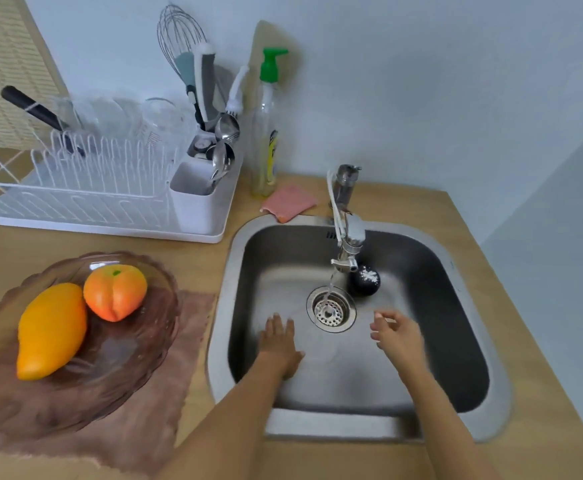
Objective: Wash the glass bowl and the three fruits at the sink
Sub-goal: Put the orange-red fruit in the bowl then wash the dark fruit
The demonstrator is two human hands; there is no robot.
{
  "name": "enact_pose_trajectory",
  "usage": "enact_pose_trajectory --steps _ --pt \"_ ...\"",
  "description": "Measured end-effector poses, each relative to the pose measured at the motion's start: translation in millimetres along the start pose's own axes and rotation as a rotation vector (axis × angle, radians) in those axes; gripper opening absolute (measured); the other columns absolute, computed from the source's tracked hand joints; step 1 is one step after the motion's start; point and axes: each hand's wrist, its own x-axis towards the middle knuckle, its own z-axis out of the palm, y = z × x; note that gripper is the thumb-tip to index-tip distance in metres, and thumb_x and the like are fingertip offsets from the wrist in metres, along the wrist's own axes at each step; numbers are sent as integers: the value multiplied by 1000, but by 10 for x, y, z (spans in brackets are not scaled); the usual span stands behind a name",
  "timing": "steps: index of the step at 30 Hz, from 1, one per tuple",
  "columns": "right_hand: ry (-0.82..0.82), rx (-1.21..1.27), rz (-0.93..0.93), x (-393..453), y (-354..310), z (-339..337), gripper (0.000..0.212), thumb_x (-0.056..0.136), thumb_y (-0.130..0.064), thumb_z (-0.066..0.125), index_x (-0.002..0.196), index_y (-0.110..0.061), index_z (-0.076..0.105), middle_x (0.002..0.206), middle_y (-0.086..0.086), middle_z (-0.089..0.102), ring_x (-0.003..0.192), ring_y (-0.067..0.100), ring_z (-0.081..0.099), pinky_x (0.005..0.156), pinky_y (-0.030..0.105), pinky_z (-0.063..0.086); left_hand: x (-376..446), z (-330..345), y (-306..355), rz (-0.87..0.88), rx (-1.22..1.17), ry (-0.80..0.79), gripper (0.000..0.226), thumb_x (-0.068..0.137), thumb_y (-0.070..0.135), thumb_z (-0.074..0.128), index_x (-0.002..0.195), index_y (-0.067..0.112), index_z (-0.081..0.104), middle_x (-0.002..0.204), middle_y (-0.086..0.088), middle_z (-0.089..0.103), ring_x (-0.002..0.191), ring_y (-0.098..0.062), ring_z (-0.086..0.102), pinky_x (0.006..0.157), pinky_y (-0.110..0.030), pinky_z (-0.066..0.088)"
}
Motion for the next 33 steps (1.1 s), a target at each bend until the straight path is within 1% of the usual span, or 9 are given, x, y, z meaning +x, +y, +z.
enact_pose_trajectory --steps 3,6,10,13,17,22,25,28,33 --pt "39 -5 44 308 70 -131 21 89 -28 63 108 -18 61 87 2 67 91 26 67 91 45 52 165 70 -4 23 73 -16 78 99 48 32 151 15 -16 157 -16 -25 147 -32 -18 120 -45 -2" --pt "28 -43 74 559 52 -124 51 85 -31 70 129 -17 50 108 8 63 105 26 60 92 36 46 260 182 -37 23 140 -12 80 98 51 29 149 17 -22 155 -14 -31 146 -30 -23 120 -47 -4" --pt "-33 -59 60 895 86 87 88 72 -39 81 143 -20 32 140 13 47 127 29 48 107 45 39 307 298 -75 29 181 25 76 98 54 22 148 19 -25 154 -11 -34 144 -27 -27 119 -45 -6" --pt "-41 -41 32 1086 124 309 105 63 -43 86 146 -21 26 146 16 40 133 29 43 109 42 38 326 332 -114 42 174 34 74 99 54 18 146 21 -27 152 -10 -37 143 -25 -30 119 -43 -10" --pt "79 -40 -22 1195 92 545 102 61 -41 87 143 -16 32 141 13 43 131 30 42 108 39 38 328 361 -151 62 162 39 70 98 55 16 134 25 -37 143 -6 -45 141 -23 -33 117 -42 -13" --pt "193 28 -32 1241 93 643 85 60 -30 89 131 -16 44 127 10 58 117 28 55 98 36 47 333 363 -172 69 148 18 69 98 55 15 131 27 -38 137 -4 -48 140 -22 -35 117 -42 -15" --pt "197 20 0 1186 111 563 81 62 -29 87 130 -16 45 126 10 59 115 28 56 98 34 45 321 333 -165 66 150 -1 70 98 56 16 134 26 -37 137 -4 -48 140 -23 -35 116 -42 -15" --pt "203 23 38 1032 79 397 79 67 -29 85 133 -12 44 128 11 59 116 29 56 97 33 44 301 298 -142 57 147 -15 73 98 55 17 144 24 -31 146 -6 -44 142 -23 -33 117 -42 -14" --pt "224 3 3 534 39 183 76 69 -28 81 134 -14 45 128 11 57 116 30 55 98 35 43 273 242 -112 52 124 -40 76 98 54 22 147 23 -26 152 -9 -37 143 -24 -30 119 -43 -12"
